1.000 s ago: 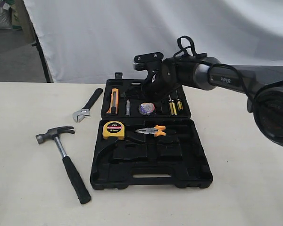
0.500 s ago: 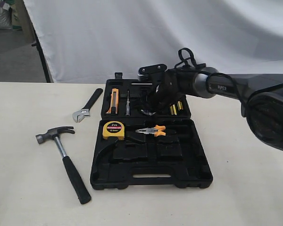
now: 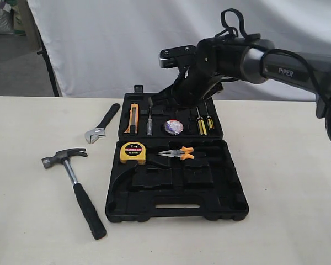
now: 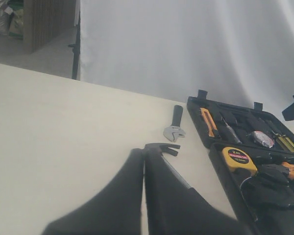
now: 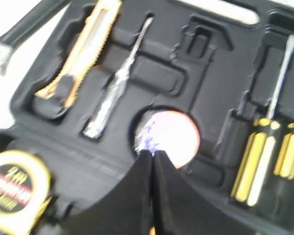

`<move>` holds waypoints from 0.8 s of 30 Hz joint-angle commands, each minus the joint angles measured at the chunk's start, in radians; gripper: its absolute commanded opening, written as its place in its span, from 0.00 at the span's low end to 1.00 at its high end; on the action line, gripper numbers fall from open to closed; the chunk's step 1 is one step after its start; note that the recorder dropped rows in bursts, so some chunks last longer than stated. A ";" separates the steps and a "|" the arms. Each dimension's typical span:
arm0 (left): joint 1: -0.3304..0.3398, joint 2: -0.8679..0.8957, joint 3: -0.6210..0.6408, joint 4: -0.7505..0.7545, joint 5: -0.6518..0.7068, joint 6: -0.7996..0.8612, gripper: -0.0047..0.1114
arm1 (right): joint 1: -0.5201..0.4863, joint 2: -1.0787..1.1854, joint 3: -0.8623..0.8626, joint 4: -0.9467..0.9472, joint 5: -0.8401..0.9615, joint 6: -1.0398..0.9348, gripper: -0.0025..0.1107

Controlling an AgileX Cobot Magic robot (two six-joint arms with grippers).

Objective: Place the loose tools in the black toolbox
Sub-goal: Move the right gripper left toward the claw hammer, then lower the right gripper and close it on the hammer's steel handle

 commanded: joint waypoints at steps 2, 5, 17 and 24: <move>0.025 -0.003 -0.003 0.004 -0.007 -0.005 0.05 | 0.070 -0.023 0.000 0.000 0.057 -0.026 0.02; 0.025 -0.003 -0.003 0.004 -0.007 -0.005 0.05 | 0.125 -0.023 0.000 0.000 0.059 -0.037 0.02; 0.025 -0.003 -0.003 0.004 -0.007 -0.005 0.05 | 0.294 -0.005 0.000 0.000 0.008 -0.038 0.02; 0.025 -0.003 -0.003 0.004 -0.007 -0.005 0.05 | 0.329 0.031 0.000 0.000 -0.060 -0.038 0.02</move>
